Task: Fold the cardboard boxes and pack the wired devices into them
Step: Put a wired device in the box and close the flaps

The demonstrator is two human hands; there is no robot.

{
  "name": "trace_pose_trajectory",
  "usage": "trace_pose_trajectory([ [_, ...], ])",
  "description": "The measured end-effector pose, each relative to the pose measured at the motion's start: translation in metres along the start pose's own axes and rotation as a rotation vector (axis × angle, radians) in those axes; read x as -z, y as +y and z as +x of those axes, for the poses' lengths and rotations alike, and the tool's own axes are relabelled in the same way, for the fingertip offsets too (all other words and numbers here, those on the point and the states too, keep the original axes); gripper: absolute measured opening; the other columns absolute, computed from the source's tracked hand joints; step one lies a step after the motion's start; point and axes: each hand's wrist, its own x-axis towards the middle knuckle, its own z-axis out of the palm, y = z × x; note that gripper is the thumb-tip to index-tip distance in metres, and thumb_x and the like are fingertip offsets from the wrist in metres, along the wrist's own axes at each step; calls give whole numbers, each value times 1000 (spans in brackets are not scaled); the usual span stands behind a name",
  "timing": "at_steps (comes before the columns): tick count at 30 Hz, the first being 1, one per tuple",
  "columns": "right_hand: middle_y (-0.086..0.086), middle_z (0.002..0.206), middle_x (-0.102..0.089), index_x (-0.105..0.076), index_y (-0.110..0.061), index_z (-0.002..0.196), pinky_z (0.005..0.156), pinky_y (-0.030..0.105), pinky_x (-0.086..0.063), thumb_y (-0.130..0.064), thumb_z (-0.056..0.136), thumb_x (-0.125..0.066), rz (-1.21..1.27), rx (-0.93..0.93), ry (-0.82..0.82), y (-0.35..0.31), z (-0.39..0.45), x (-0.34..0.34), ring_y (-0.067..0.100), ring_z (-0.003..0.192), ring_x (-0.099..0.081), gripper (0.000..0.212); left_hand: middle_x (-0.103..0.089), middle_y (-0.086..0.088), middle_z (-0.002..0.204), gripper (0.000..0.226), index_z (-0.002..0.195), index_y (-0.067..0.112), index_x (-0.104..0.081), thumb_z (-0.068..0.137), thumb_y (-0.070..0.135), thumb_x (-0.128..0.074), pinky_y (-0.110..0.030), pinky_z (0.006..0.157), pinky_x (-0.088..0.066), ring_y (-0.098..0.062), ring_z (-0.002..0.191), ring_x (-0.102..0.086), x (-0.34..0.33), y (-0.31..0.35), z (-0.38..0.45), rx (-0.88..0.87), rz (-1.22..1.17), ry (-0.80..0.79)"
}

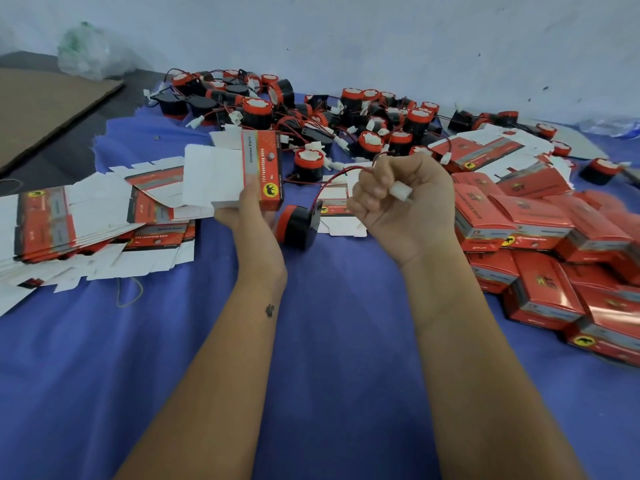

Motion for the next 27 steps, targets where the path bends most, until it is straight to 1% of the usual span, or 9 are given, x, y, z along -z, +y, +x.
trace_pose_trajectory([
  [2, 3, 49, -38, -44, -8, 50, 52, 28, -32, -5, 78, -41, -284, 3, 206, 2, 10, 1, 17, 50, -32, 28, -57, -8, 137, 63, 137, 21, -35, 86, 48, -59, -43, 106, -47, -22, 120, -59, -2, 0, -3, -5, 80, -51],
  [4, 1, 41, -44, -51, -12, 38, 55, 30, -37, -3, 77, -45, -788, -43, 382, 9, 18, 2, 19, 48, -40, 40, -58, -4, 135, 66, 138, 21, -34, 83, 47, -59, -44, 108, -46, -21, 123, -59, -4, 0, -6, -12, 108, -88],
  [6, 3, 50, -51, -63, -9, 54, 58, 31, -36, -9, 82, -49, -1079, 33, 397, 22, 20, 6, 18, 54, -44, 31, -57, -9, 139, 60, 143, 18, -32, 93, 40, -57, -46, 109, -45, -23, 124, -59, -3, -2, -6, -20, 74, -113],
  [9, 11, 91, -65, -67, -3, 105, 67, 35, -44, -7, 94, -41, -1282, 198, 362, 45, 15, 15, 22, 76, -53, 28, -55, -20, 139, 50, 143, 10, -32, 101, 30, -51, -42, 104, -50, -24, 112, -67, -1, -3, -7, -39, 12, -150],
  [12, 9, 97, -62, -61, -8, 99, 76, 41, -43, -20, 102, -35, -1460, 283, 345, 62, 12, 20, 30, 91, -54, 29, -54, -21, 139, 49, 144, 8, -32, 103, 29, -47, -45, 104, -50, -20, 100, -72, -3, -1, -11, -55, 9, -226],
  [15, 9, 119, -58, -55, -13, 124, 90, 43, -42, -40, 102, -35, -1579, 244, 377, 71, 9, 26, 29, 112, -50, 40, -53, -22, 140, 51, 147, 12, -31, 102, 31, -47, -42, 100, -52, -26, 106, -70, -6, -1, -13, -50, 39, -295],
  [17, 8, 126, -55, -49, -17, 137, 93, 42, -42, -36, 101, -40, -1628, 313, 412, 69, 8, 32, 28, 119, -46, 41, -53, -22, 140, 49, 146, 14, -31, 102, 29, -48, -38, 93, -56, -31, 110, -68, -8, -2, -14, -43, 52, -303],
  [22, -4, 115, -51, -62, -29, 123, 92, 36, -48, -41, 93, -56, -1354, 340, 261, 69, 3, 36, 14, 112, -49, 33, -60, -16, 133, 42, 140, 19, -34, 102, 30, -48, -39, 91, -57, -24, 105, -70, -8, -1, -15, -21, 157, -280],
  [27, -9, 113, -51, -60, -26, 118, 85, 13, -42, -32, 77, -77, -1338, 333, 213, 72, 6, 36, 4, 102, -49, 45, -60, -11, 134, 44, 141, 18, -35, 101, 28, -51, -39, 93, -57, -20, 103, -71, -8, -1, -14, -30, 125, -266],
])
